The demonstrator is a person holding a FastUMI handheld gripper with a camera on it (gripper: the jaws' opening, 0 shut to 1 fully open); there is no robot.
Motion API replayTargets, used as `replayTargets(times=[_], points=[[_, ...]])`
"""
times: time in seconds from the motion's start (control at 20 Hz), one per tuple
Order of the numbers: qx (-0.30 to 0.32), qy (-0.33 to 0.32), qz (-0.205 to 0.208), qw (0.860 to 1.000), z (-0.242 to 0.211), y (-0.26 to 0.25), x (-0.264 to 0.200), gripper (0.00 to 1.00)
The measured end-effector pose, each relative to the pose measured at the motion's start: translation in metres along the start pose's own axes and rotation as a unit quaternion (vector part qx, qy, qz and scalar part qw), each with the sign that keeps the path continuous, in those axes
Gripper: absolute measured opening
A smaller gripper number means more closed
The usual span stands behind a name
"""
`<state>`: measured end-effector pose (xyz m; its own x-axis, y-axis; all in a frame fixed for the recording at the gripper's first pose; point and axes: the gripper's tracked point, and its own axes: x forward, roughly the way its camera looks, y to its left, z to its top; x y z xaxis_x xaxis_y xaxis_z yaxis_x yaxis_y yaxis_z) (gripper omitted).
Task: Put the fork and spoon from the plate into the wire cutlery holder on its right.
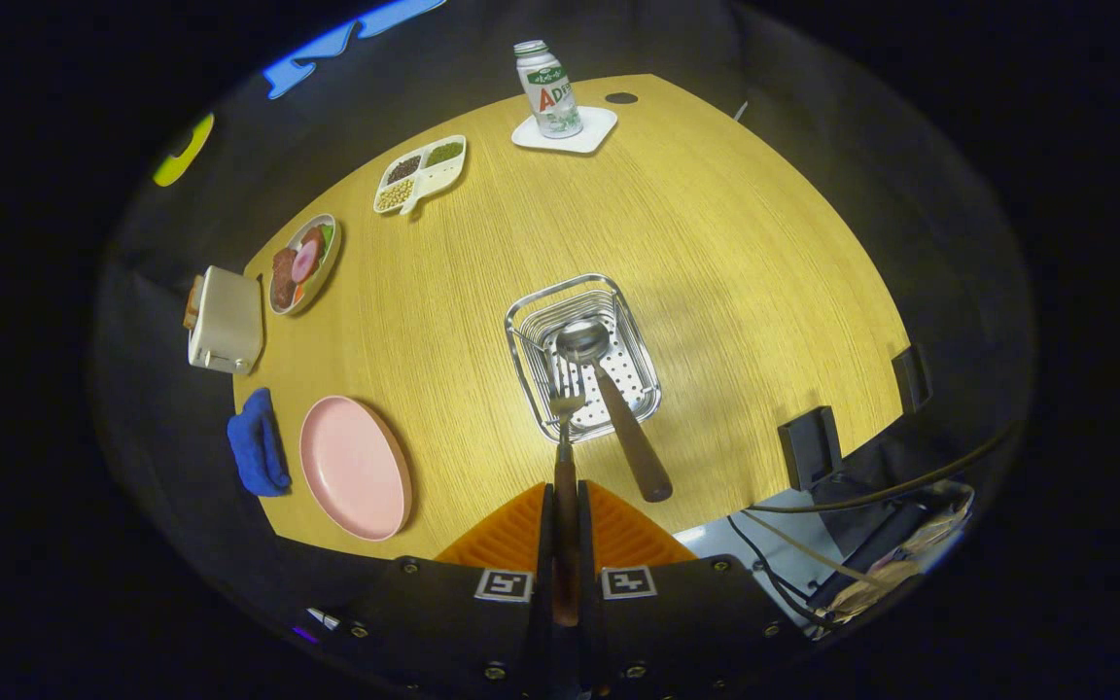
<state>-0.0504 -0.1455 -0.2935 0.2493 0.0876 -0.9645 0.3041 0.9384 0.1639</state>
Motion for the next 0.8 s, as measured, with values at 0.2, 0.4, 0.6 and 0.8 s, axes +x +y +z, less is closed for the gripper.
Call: replayTargets(times=[0.2,0.4,0.6,0.8], points=[[0.014,-0.012,0.011,1.000,0.004,0.001,-0.007,0.19],[0.026,-0.026,0.022,0.999,0.006,0.001,-0.013,0.39],[0.028,-0.033,0.022,0.999,0.005,0.000,-0.013,0.42],[0.021,-0.054,0.019,0.998,0.012,-0.001,-0.021,0.42]])
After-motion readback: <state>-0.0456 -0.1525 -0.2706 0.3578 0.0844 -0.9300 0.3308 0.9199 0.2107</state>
